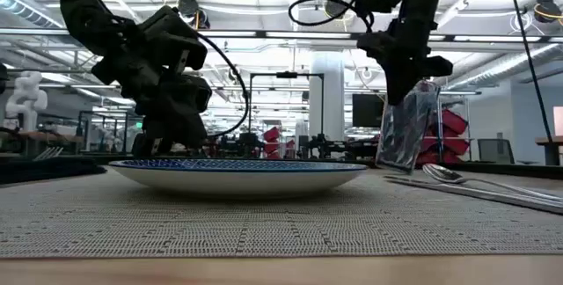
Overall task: Set table place
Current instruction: Move the blue transparent cup to the top right of the table above the gray placement
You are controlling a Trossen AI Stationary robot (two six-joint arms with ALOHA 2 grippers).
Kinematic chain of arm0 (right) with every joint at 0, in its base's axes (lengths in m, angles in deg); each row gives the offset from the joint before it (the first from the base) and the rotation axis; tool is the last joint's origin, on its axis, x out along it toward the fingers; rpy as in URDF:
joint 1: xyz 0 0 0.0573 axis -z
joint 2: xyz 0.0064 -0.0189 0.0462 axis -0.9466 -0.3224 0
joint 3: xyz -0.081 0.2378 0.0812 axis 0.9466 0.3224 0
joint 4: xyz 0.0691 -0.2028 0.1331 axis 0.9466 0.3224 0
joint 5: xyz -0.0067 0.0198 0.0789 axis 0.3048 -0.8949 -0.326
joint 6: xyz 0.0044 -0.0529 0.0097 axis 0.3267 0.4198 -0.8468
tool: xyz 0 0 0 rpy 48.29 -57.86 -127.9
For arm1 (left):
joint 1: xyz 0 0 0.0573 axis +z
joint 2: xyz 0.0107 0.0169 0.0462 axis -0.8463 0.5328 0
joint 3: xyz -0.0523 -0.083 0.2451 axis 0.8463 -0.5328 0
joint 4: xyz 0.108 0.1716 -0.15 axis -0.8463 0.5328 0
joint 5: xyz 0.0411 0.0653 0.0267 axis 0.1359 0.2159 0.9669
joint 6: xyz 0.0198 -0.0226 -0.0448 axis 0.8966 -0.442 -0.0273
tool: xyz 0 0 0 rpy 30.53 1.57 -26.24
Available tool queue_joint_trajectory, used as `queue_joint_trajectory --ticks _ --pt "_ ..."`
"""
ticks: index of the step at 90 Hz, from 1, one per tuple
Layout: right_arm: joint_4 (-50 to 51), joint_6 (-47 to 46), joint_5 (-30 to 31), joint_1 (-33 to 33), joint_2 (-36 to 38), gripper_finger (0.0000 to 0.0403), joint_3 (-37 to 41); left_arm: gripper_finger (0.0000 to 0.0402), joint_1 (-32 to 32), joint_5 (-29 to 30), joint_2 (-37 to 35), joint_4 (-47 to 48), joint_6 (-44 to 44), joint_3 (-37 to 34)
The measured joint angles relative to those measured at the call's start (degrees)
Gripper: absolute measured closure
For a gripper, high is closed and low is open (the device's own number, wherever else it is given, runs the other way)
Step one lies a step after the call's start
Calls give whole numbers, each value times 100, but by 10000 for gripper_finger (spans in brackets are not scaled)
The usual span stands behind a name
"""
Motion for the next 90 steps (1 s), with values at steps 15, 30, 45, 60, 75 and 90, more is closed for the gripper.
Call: queue_joint_trajectory --ticks 15,30,45,60,75,90 --pt "-132 79 30 0 0 363 -1 341 0 -1 0 1 2 0" --pt "-336 143 39 0 0 349 -2 341 0 0 0 0 2 0" --pt "-430 180 70 2 19 336 -2 341 0 -2 0 0 4 0" --pt "-431 192 90 2 94 329 -4 341 1 -2 0 2 7 0" --pt "-420 197 185 2 208 327 -4 341 0 -2 0 45 109 0" --pt "-420 197 220 2 439 327 -4 341 0 -2 0 177 152 0"
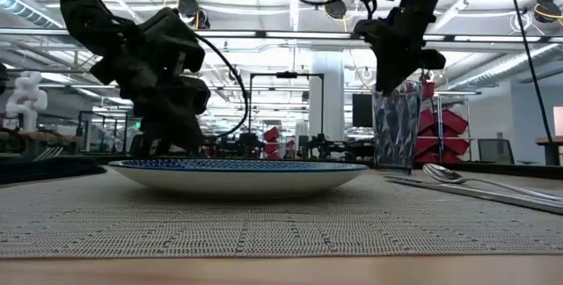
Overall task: Set table place
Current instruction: Move the blue transparent cup to the top right of the table above the gray placement, then adjust the gray placemat
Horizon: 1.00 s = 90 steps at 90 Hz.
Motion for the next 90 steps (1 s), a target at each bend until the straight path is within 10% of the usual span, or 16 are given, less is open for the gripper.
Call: queue_joint_trajectory --ticks 39,90 --pt "28 -290 -29 -250 922 327 -4 341 0 0 0 -2 2 0" --pt "1240 -2192 1 -2557 1110 392 99 341 1 -23 0 844 304 0"
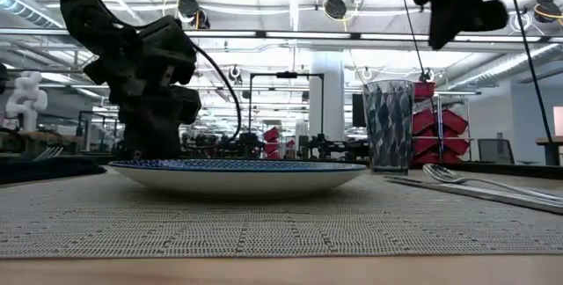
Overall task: Set table place
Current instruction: Adjust the gray placemat
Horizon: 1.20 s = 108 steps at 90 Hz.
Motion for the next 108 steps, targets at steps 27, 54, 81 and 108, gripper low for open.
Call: queue_joint_trajectory --ticks 27,54,81,108 --pt "-622 -1577 -50 -1265 -2 402 912 341 1 319 0 71 198 0" --pt "-2418 -3069 -46 -2171 -6 403 2184 341 198 691 0 184 588 0" --pt "-2698 -4039 -13 -2735 -27 403 2727 341 410 782 27 168 752 0" --pt "-2851 -4085 -28 -2831 -543 403 2780 341 383 647 -25 484 1060 176"
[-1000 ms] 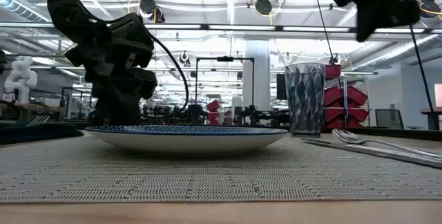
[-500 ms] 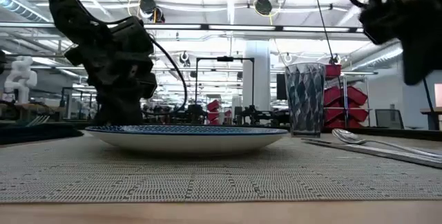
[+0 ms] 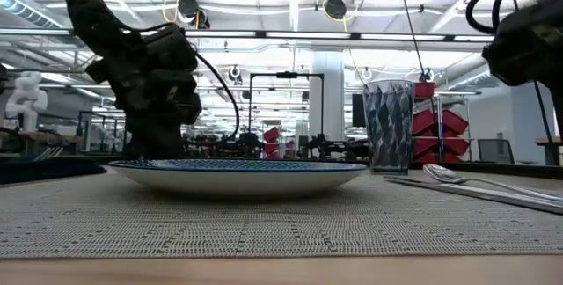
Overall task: Set table place
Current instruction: Adjust the gray placemat
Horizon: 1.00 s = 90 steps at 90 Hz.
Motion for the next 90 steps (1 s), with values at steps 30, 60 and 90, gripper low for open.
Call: queue_joint_trajectory --ticks 30,60,90 --pt "-495 20 -131 2 -538 403 -4 341 -695 1460 -384 2911 1445 1184" --pt "-535 40 -168 -2 -652 403 -4 341 -957 2020 -379 3234 1593 912" --pt "-538 59 -166 -2 -724 403 -4 341 -885 2217 -375 2548 1738 619"
